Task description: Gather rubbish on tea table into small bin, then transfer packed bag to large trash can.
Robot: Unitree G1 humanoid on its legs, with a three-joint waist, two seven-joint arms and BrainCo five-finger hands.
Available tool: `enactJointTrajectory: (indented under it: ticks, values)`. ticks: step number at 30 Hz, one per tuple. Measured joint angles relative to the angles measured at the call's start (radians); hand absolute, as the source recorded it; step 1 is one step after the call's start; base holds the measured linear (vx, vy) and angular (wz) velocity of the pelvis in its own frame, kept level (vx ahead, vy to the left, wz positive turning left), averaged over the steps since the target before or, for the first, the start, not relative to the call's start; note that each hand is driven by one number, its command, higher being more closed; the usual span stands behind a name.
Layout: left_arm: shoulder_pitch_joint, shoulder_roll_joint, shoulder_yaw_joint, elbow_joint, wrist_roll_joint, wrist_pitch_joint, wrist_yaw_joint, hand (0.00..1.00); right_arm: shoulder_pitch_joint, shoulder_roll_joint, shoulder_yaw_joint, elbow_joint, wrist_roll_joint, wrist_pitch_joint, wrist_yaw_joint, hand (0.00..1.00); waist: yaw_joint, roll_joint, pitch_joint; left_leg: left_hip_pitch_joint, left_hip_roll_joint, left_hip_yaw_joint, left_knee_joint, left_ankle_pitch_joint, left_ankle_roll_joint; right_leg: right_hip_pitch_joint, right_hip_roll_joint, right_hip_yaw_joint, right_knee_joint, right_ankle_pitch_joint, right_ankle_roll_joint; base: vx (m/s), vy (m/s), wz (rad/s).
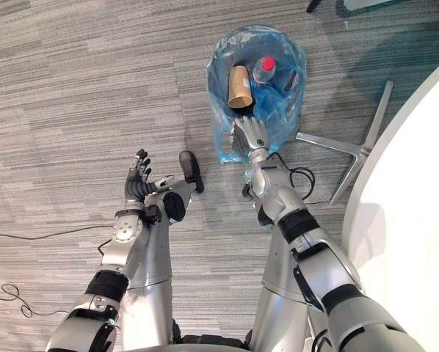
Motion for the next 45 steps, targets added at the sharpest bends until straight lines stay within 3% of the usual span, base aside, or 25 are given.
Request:
enactJointTrajectory:
  ticks: [15,21,29,30,34,37,45]
  values:
    - [0.013,-0.001,0.002,-0.002,0.029,0.011,0.004,0.00,0.105,0.024,-0.081,-0.263,0.003,-0.005,-0.078,1.00,0.000,0.000,0.000,0.038,0.014,0.001,-0.015,0.002,-0.009,0.036,0.019,-0.003,-0.020,0.001,0.000,-0.03,0.010,-0.03]
    - [0.013,-0.021,0.000,-0.001,0.056,0.028,0.004,0.00,0.139,0.037,-0.098,-0.355,0.084,-0.014,-0.102,1.00,0.001,0.000,0.000,0.074,0.020,-0.010,-0.008,0.003,-0.001,0.088,0.026,-0.014,-0.030,0.001,0.000,-0.01,0.007,-0.02]
    - [0.075,-0.042,-0.010,0.001,0.062,0.046,0.005,0.00,0.302,0.110,-0.099,-0.475,0.257,-0.041,-0.107,1.00,-0.003,-0.001,-0.004,0.327,0.012,0.005,-0.132,0.001,-0.013,0.344,0.049,-0.032,-0.158,0.007,0.010,-0.04,0.002,-0.01]
    - [0.106,-0.049,-0.020,0.004,0.062,0.047,0.005,0.00,0.348,0.116,-0.098,-0.509,0.290,-0.048,-0.097,1.00,-0.005,-0.003,-0.035,0.374,0.009,0.013,-0.166,0.004,-0.017,0.388,0.052,-0.038,-0.192,0.011,0.013,0.01,-0.022,-0.05]
    - [0.150,-0.066,-0.038,0.020,0.062,0.047,0.005,0.00,0.415,0.129,-0.097,-0.558,0.354,-0.073,-0.079,1.00,-0.013,-0.006,-0.059,0.503,-0.001,0.018,-0.226,0.012,-0.019,0.525,0.062,-0.049,-0.265,0.023,0.001,0.08,-0.013,0.01]
    - [0.189,-0.071,-0.044,0.041,0.062,0.054,0.005,0.00,0.475,0.165,-0.083,-0.563,0.399,-0.091,-0.046,1.00,-0.027,-0.029,-0.092,0.606,-0.008,0.033,-0.284,0.013,-0.020,0.626,0.073,-0.049,-0.329,0.033,0.011,0.11,-0.007,-0.03]
    - [0.279,-0.065,-0.101,0.142,0.067,0.068,0.001,0.00,0.621,0.209,-0.081,-0.560,0.549,-0.121,0.023,1.00,-0.038,-0.052,-0.194,0.871,-0.070,0.057,-0.508,0.060,-0.040,0.852,0.087,-0.032,-0.512,0.073,0.032,0.12,0.020,-0.03]
